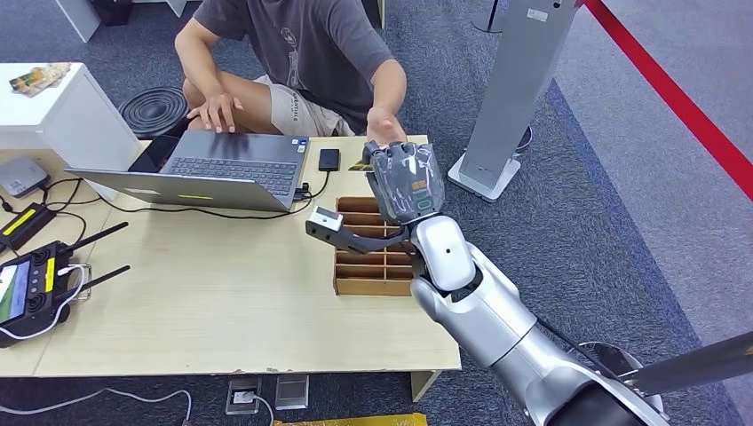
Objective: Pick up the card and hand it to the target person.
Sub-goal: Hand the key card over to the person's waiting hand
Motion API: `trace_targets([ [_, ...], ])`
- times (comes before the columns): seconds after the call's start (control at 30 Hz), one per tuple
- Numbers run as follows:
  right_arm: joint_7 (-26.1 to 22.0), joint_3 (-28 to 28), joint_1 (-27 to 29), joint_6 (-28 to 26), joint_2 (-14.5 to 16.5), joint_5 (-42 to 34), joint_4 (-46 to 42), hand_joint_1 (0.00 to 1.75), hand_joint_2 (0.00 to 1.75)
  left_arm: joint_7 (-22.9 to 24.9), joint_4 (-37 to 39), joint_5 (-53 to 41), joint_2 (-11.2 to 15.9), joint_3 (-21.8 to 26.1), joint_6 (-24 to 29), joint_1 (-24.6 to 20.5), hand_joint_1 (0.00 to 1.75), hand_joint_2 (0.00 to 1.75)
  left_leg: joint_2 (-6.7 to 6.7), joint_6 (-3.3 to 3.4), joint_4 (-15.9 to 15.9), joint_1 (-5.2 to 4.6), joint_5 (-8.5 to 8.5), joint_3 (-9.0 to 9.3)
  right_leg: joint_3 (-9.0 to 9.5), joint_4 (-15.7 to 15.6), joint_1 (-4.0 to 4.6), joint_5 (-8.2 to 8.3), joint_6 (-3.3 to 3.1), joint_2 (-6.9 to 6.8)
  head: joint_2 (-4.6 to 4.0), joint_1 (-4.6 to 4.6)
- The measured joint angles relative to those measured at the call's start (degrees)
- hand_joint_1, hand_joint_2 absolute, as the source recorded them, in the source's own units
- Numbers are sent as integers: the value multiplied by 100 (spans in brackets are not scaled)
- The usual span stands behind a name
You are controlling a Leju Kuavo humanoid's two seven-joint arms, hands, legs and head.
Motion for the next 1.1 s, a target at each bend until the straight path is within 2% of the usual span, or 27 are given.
trace_targets([
  [0.3, -102, 11, -72, -19, -3, -11, -144, 174, 175, -7, 0, 15, 0, 5, 4, 0, 0, 0, 0, 0, 0, 0, 0, -1, 0, 0, 0, 0, 0, 0, 0, -2],
  [0.37, -124, 13, -74, -18, -3, -98, -141, 166, 175, -13, 0, 20, 0, 6, 5, 0, 0, 0, 0, 0, 0, 0, 0, -1, 0, 0, 0, 0, 0, 0, 0, 0],
  [0.43, -156, 16, -77, -13, -3, -212, -134, 144, 175, -16, 0, 26, 0, 9, 6, -1, 0, 0, 0, 0, 0, 0, 0, -1, 0, 0, 0, 0, 0, 0, 0, 1],
  [0.5, -201, 17, -81, -2, -2, -391, -117, 65, 175, -16, 0, 34, 0, 13, 8, -1, 0, 0, 0, 0, 0, 0, 0, -2, 0, 0, 0, 0, 0, 0, 0, 1],
  [0.57, -251, 19, -83, 17, 2, -579, -93, 1, 175, -16, 0, 46, 0, 16, 11, -1, 0, 0, 0, 0, 0, 0, 0, -2, 0, 0, 0, 0, 0, 0, 0, 0],
  [0.87, -523, 28, -25, 65, 7, -1631, -61, 0, 175, -20, 0, 89, 0, 28, 55, -1, 0, 0, 0, 0, 0, 0, 0, -1, 0, 0, 0, 0, 0, 0, 0, -2],
  [1.1, -676, 17, 360, 235, -43, -2741, -427, 0, 175, -22, 0, 143, -2, 77, 77, 1, 0, 0, 0, 0, 0, 0, 0, -1, -2, -1, 0, 0, 0, 0, 0, 1],
])
